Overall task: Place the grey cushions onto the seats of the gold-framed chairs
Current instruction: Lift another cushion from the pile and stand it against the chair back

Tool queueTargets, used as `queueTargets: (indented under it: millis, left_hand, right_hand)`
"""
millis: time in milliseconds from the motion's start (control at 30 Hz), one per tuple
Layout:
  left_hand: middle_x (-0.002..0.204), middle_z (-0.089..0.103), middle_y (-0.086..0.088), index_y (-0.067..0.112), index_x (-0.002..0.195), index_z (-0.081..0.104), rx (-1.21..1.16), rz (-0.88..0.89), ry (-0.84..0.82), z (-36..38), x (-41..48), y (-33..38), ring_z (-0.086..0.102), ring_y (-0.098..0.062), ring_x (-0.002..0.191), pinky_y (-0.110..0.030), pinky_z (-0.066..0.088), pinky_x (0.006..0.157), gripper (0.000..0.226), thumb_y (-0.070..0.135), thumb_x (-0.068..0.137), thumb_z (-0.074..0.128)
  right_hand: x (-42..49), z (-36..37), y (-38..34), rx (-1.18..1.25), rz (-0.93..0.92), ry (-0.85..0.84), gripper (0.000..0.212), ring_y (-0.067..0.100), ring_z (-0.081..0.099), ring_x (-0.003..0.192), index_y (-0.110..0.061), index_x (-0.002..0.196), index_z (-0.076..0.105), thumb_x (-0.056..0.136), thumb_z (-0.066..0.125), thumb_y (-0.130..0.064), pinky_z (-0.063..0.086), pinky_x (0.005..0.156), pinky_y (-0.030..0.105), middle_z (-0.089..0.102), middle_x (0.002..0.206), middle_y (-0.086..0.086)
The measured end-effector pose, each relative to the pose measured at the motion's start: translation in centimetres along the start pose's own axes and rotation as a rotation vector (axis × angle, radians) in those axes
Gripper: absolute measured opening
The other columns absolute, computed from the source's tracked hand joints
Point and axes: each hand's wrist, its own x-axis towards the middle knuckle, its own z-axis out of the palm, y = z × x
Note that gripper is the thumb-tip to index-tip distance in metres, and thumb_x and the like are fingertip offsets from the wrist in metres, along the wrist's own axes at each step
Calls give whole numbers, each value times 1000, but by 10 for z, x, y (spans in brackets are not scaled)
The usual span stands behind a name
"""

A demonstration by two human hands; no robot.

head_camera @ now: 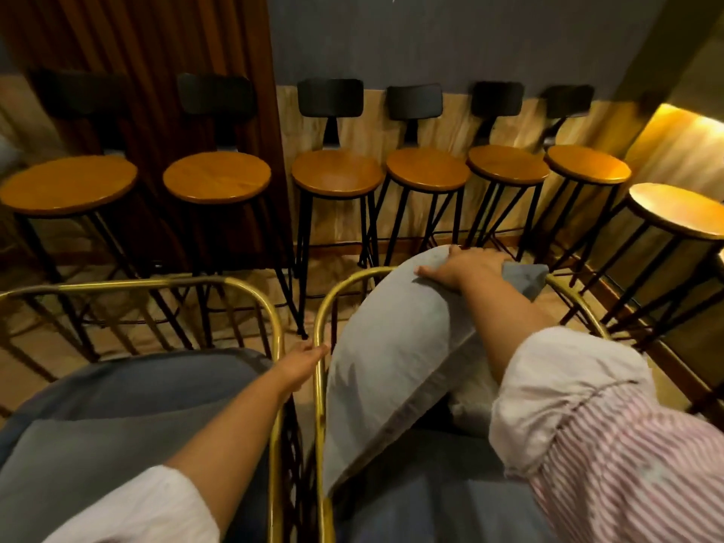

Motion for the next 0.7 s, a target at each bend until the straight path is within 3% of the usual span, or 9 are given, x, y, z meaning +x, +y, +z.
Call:
queueTargets:
  millis: [133, 267, 367, 500, 633, 700]
  left_hand:
    - [149, 36, -15, 11, 146, 29, -24, -99, 14, 17, 5, -3, 41, -36, 130, -42, 37, 104, 66, 48, 93, 42]
    - [151, 35, -16, 5, 146, 30, -62, -163, 36, 31, 5, -8, 38, -38, 134, -43, 35, 107, 70, 50, 94, 38]
    - [148, 40, -13, 8, 142, 39, -173, -171, -11, 40, 17, -20, 40, -36, 133, -46, 33, 111, 75, 59, 88, 41]
    - [145, 45, -11, 15, 144, 37, -280, -160, -72, 55, 21, -27, 43, -34, 131, -43, 33, 109, 90, 74, 77, 42]
    - [143, 50, -11, 18, 142, 41, -318, -110, -88, 64, 18, -22, 49, -33, 127, -46, 39, 107, 125, 82, 38, 68]
    - [145, 47, -12, 15, 144, 37, -297, -94, -58, 68, 19, -23, 47, -33, 129, -47, 40, 107, 117, 70, 47, 75]
  right_hand:
    - [-10, 29, 48, 128, 17, -54, 111, 40, 27, 141, -27, 150, 19, 62, 39, -91, 19, 115, 56, 27, 157, 12]
    - [-28, 65, 101, 340, 52, -38, 107, 40, 33, 138, -39, 148, 19, 58, 39, -93, 29, 111, 54, 33, 154, 12]
    - [-43, 92, 130, 488, 92, -37, 100, 40, 34, 136, -46, 146, 20, 60, 40, -92, 28, 111, 55, 34, 152, 11]
    - [-68, 126, 152, 666, 137, -12, 102, 38, 37, 134, -52, 143, 19, 53, 40, -95, 31, 109, 57, 34, 151, 8]
    - [-97, 148, 163, 746, 153, 22, 101, 35, 35, 136, -51, 144, 18, 56, 44, -92, 29, 111, 56, 31, 153, 6]
    - [-101, 151, 169, 772, 169, -6, 106, 35, 34, 137, -49, 145, 18, 52, 44, -94, 28, 111, 56, 29, 154, 4]
